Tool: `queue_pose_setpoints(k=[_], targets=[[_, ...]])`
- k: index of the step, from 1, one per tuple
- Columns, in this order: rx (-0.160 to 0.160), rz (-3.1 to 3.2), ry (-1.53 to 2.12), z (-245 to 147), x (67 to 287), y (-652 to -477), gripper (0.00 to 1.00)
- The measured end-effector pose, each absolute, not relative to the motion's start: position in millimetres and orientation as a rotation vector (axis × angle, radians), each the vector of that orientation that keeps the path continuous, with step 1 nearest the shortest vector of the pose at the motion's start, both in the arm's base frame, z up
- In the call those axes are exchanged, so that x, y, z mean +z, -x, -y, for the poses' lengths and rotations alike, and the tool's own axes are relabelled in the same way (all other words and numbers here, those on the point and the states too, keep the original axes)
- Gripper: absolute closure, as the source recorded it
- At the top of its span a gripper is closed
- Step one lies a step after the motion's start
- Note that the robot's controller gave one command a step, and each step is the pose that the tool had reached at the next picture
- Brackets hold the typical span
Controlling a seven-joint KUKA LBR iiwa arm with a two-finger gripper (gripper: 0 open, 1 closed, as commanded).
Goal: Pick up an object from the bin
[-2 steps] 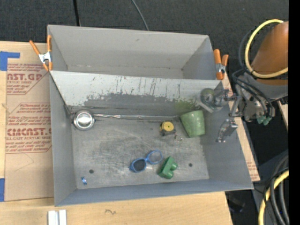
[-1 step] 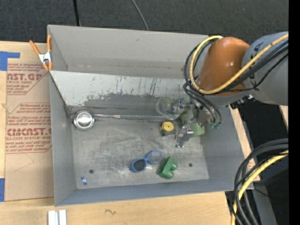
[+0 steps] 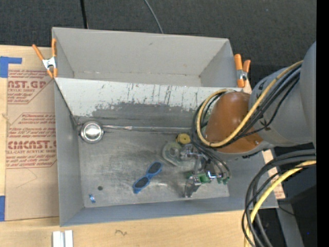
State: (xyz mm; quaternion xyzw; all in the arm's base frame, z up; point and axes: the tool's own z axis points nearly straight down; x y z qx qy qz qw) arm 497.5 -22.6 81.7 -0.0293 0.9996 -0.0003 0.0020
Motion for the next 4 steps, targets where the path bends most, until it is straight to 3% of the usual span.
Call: queue_pose_setpoints(k=[1,2,3,4], targets=[[0.005,-3.140,-0.067,-35.2,76.0,-514.9,0.00],[0.006,-3.140,0.173,-19.9,71.3,-530.7,0.00],[0.003,-3.128,-0.232,-96.0,72.3,-506.3,0.00],[0.006,-3.128,-0.232,-96.3,77.0,-507.9,1.00]])
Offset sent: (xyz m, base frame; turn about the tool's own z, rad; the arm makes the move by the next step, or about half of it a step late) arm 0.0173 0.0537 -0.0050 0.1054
